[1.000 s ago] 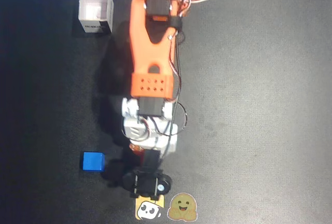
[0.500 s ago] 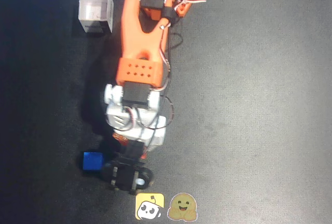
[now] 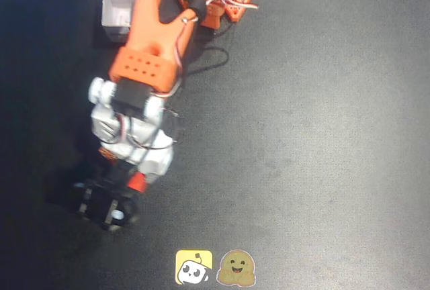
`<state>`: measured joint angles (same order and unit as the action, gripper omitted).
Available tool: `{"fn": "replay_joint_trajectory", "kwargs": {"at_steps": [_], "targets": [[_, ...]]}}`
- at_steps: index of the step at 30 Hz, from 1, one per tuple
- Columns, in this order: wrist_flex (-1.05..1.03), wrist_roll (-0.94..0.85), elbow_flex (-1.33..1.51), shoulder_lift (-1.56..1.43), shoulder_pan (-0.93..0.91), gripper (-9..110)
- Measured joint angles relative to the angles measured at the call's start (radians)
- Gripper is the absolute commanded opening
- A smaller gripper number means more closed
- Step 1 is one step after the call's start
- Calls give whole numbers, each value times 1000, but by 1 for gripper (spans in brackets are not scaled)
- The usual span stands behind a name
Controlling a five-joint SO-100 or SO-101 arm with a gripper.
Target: Put the red cube on top of the blue cube.
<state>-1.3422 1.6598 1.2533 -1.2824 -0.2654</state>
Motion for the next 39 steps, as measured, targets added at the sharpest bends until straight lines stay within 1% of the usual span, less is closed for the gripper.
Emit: {"fn": "replay_joint_trajectory", "kwargs": {"at_steps": [6, 13, 26, 39], "targets": [[0, -6, 0, 0, -58, 5], [-12, -153, -71, 23, -117, 5], [-25, -213, -114, 98, -100, 5], [-25, -213, -291, 232, -64, 5]]}}
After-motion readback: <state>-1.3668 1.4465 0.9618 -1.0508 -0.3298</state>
